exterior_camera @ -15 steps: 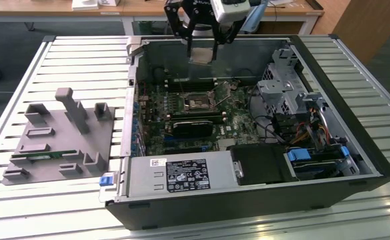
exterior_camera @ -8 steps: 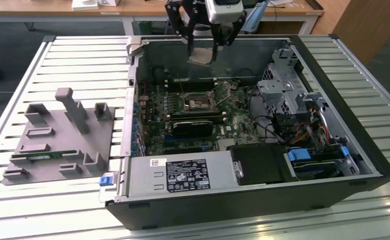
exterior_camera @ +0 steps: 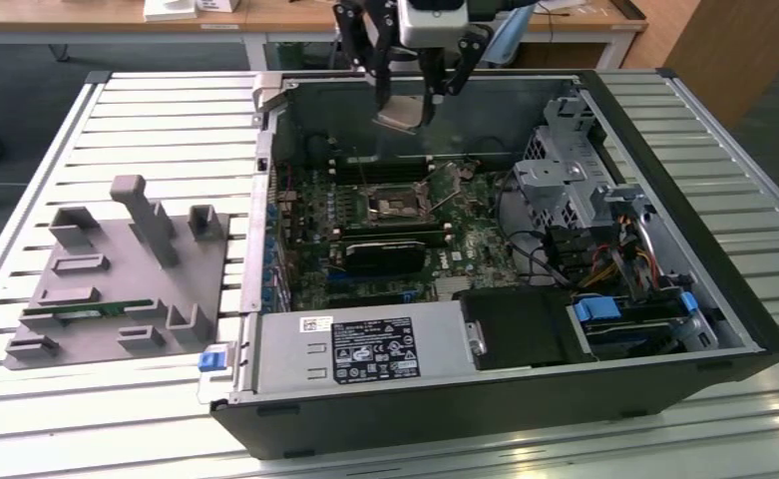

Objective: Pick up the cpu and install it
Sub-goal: 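Place the cpu into insertion slot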

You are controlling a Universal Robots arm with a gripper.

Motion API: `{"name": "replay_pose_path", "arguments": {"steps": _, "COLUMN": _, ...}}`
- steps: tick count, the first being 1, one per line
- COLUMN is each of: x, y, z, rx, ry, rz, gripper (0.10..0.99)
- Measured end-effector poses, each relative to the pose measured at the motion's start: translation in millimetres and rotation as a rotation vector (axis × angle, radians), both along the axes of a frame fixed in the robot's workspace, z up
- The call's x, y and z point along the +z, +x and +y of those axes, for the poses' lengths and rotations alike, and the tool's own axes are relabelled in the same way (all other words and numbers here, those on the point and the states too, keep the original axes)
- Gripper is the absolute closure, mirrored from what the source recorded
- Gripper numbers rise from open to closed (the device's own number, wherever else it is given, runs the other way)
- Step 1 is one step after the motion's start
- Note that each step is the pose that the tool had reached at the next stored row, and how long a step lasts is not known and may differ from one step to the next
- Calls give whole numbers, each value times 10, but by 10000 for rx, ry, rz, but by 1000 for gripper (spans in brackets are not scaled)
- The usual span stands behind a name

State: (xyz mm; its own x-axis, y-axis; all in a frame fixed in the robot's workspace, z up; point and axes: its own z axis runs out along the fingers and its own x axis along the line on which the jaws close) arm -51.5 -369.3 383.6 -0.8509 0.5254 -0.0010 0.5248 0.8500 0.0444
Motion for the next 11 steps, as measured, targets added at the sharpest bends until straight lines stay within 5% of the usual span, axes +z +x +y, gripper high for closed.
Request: {"name": "replay_pose_path", "arguments": {"steps": 11, "x": -9, "y": 0, "z": 0, "rx": -2006, "ry": 0, "rz": 1, "gripper": 553}}
